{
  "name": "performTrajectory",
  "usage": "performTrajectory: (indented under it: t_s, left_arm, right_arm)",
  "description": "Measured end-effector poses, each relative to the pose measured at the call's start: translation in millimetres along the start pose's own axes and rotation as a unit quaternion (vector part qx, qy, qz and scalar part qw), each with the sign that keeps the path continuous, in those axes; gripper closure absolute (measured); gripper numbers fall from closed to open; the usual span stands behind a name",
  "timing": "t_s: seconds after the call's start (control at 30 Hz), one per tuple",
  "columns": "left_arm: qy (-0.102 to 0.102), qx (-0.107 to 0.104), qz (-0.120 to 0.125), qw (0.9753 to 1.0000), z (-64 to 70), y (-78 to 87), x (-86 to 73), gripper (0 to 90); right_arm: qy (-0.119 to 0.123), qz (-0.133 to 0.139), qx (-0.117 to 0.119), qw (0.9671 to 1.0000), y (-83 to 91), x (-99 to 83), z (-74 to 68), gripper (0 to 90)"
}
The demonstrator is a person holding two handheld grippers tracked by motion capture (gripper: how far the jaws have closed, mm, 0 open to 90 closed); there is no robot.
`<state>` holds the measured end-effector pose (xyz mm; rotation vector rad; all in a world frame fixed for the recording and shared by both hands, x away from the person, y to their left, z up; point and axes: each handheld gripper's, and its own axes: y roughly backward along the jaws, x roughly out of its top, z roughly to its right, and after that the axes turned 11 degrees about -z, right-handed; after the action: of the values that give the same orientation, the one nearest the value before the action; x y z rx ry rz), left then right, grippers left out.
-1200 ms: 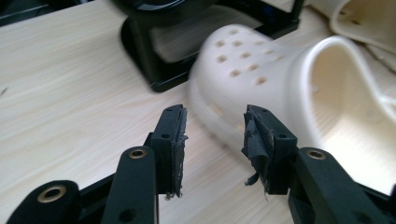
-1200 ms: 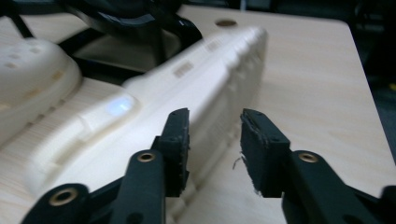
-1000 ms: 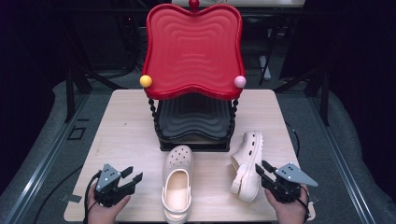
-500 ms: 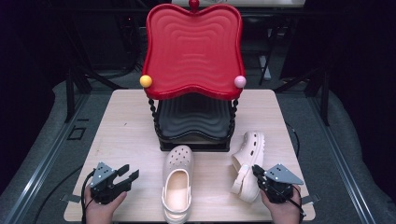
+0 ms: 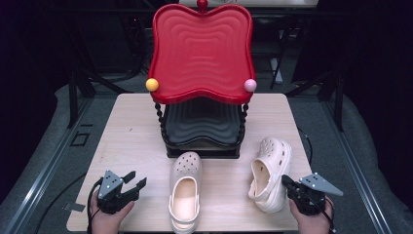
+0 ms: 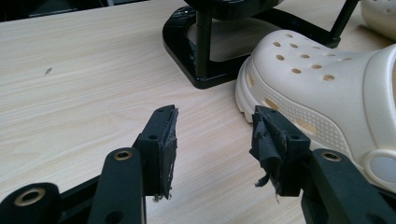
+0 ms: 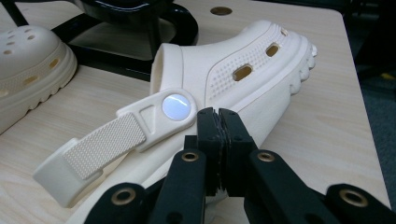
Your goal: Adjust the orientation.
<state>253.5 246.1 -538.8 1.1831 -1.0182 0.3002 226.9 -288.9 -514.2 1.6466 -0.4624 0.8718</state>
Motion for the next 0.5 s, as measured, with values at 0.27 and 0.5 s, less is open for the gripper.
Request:
performTrajectory:
  t_s: [0.27, 0.5]
  left_arm:
    - [0.011, -0.001, -0.006, 0.9999, -0.4, -0.5, -0.2, 49.6]
    - [0.018, -0.004, -0.008, 0.9998, -1.3, -0.3, -0.4, 49.3]
  right_arm:
    - [-0.027, -0.008, -0.006, 0.9996, -0.1, -3.9, 12.4, 88.0]
    - [-0.044, -0.027, -0.022, 0.9984, -2.3, -8.9, 24.6, 89.0]
